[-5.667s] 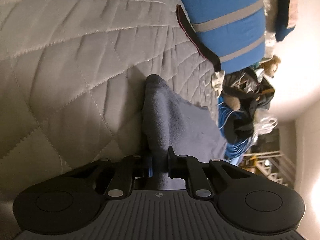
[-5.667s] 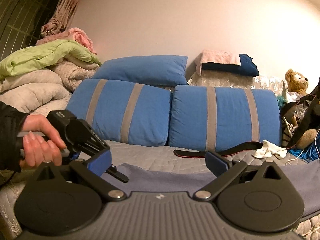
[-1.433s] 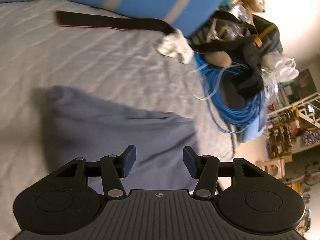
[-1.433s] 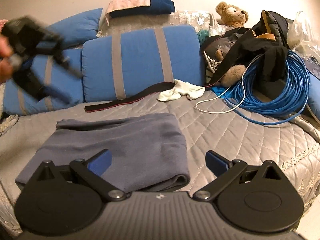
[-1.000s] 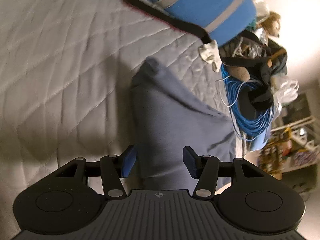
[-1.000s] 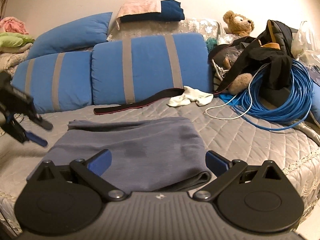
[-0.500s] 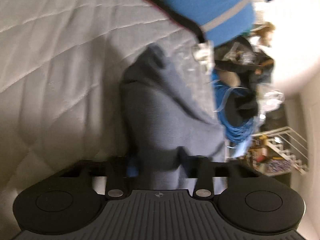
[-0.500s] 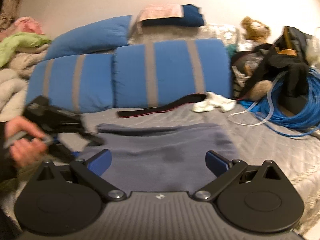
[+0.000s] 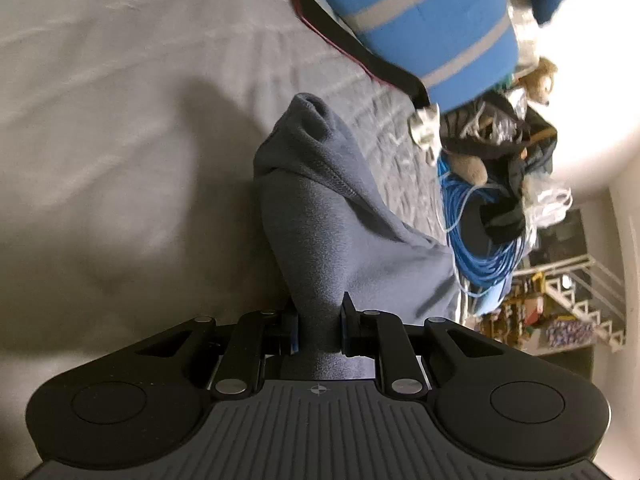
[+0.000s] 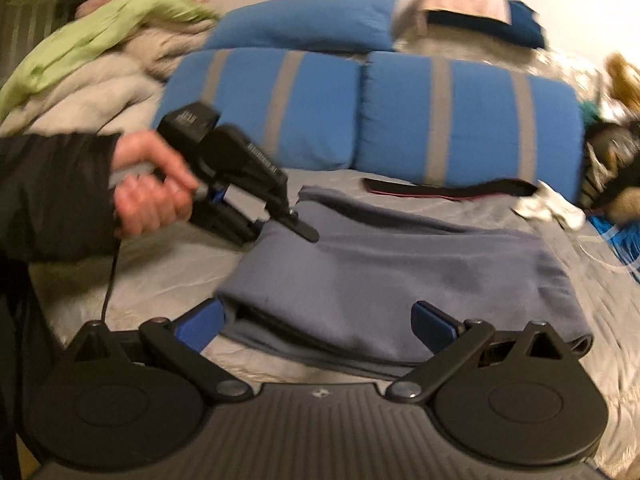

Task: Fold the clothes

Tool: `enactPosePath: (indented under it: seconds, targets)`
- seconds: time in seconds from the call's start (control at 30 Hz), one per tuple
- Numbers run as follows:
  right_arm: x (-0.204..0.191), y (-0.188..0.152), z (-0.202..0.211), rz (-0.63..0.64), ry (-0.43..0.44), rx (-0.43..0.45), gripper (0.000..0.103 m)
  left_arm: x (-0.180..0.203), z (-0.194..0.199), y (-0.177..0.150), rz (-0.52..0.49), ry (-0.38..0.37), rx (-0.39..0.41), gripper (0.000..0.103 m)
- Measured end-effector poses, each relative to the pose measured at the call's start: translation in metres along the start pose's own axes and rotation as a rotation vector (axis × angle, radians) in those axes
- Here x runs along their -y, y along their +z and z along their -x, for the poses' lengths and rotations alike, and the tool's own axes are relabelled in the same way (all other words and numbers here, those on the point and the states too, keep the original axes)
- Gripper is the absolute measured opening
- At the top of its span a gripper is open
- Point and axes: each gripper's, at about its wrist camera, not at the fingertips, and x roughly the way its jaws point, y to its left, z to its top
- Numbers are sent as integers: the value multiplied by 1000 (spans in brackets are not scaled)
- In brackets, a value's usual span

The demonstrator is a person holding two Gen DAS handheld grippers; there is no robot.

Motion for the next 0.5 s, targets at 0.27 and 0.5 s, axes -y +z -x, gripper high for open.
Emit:
enactPosePath:
  seconds: [0.27, 0.5]
  targets:
    - [-67, 3, -30, 243, 26, 31, 103, -30, 6, 0, 96, -72, 12, 23]
    - [-121, -21, -60, 627, -118, 92, 103, -33, 4, 6, 137, -86, -3, 24]
